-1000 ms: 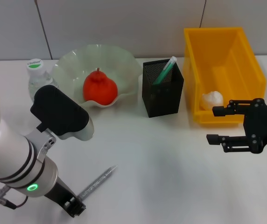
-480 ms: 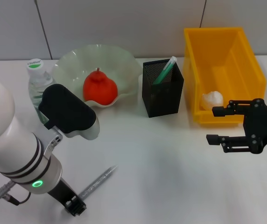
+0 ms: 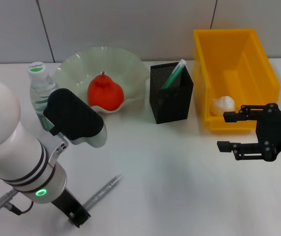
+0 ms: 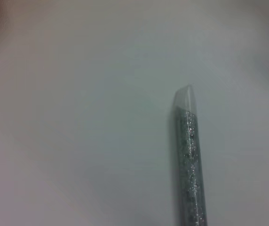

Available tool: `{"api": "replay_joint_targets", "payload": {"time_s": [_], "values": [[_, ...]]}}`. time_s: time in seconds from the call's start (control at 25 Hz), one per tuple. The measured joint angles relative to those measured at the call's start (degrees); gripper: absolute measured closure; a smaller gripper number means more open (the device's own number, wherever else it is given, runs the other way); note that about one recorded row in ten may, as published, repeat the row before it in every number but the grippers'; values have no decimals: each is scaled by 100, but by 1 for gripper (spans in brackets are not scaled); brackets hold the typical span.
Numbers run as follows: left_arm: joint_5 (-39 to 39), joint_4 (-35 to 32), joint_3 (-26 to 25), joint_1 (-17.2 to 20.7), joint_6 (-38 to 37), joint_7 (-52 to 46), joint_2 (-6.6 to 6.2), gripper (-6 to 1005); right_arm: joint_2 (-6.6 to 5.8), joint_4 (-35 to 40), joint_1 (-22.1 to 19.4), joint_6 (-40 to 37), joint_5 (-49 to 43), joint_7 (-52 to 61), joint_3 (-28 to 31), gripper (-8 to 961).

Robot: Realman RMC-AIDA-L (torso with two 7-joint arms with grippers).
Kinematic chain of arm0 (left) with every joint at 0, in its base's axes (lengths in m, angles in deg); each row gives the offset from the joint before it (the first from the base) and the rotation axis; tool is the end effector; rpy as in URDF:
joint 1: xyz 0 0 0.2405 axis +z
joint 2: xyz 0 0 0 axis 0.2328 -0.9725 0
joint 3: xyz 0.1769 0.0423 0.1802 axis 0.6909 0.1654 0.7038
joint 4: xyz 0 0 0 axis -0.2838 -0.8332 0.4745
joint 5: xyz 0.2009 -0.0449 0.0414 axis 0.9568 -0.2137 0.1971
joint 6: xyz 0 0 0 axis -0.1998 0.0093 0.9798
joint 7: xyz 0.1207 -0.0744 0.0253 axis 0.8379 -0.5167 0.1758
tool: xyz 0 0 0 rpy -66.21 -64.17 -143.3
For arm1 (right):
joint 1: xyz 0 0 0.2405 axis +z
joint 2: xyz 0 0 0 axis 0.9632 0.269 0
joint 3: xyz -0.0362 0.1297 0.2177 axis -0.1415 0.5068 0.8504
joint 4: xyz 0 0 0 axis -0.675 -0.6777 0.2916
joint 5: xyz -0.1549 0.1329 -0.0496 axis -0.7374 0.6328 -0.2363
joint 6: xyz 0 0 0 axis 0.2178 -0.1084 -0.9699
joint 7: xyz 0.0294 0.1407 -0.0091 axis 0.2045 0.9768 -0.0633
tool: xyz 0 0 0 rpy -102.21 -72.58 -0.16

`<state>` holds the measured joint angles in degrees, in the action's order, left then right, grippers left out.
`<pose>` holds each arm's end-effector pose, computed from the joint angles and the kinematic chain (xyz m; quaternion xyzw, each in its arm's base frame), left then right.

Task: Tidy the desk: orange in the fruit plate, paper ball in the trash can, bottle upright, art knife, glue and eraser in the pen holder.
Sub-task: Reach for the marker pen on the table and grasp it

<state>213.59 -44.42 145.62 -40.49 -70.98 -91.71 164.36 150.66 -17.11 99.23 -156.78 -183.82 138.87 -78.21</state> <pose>-0.1888 0.2950 -0.0501 -0.8889 -0.3203 0.2840 0.1629 0.2459 0.3239 0.0513 -0.9680 0.0853 0.1729 0.1610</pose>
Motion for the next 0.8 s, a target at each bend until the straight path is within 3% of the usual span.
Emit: {"api": "replay_joint_targets", "payload": {"time_s": [0.12,0.32,0.56,0.8], "values": [[7,15,0,-5,0,0,0,744,0,-13,3,11,0,1,0,228],[12,83,-1,-67,3,-11,0,859,0,-38,17,22,0,7,0,228],[12,59,-2,-77,1,5,0,859,0,-46,22,26,0,20,0,228],[-32,-612,-319,99,-154,41,-27,860,-5,-71,31,26,0,19,35,228]]}}
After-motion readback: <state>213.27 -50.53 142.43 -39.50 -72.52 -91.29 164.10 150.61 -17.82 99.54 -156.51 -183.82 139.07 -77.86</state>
